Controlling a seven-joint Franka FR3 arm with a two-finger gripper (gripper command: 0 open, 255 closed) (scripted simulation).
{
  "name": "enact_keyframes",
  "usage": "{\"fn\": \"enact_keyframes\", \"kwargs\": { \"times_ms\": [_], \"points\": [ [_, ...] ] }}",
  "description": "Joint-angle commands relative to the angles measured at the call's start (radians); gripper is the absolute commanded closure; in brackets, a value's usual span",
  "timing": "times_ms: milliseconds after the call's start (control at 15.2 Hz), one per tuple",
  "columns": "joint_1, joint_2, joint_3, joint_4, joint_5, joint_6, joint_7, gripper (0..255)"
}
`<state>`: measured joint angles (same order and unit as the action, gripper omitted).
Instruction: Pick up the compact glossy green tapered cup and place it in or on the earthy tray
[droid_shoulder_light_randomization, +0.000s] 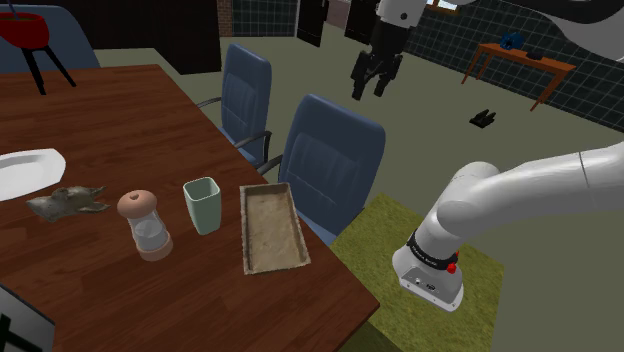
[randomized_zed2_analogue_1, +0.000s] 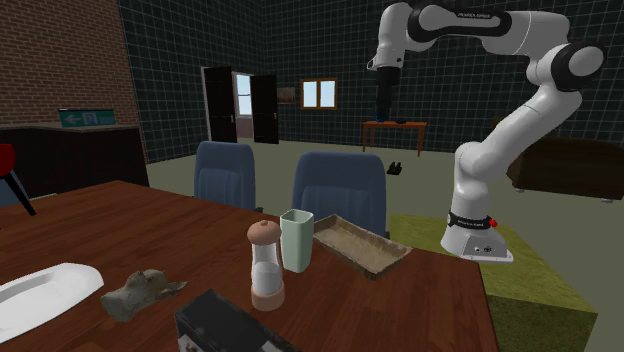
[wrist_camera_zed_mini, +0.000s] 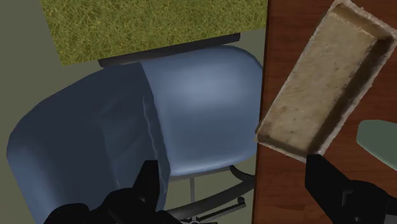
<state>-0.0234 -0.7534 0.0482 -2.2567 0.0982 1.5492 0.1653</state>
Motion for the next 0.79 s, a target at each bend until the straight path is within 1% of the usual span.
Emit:
{"fn": "enact_keyframes", "kwargs": {
  "times_ms": [0, 396, 726],
  "points": [
    [0.0, 0.0, 0.0, 0.0, 0.0, 0.0, 0.0, 0],
    [0.027, 0.101, 0.121, -0.009, 0.056, 0.115, 0.122, 0],
    [0.043, 0.218, 0.22, 0.017, 0.081, 0.209, 0.224, 0]
  ]
}}
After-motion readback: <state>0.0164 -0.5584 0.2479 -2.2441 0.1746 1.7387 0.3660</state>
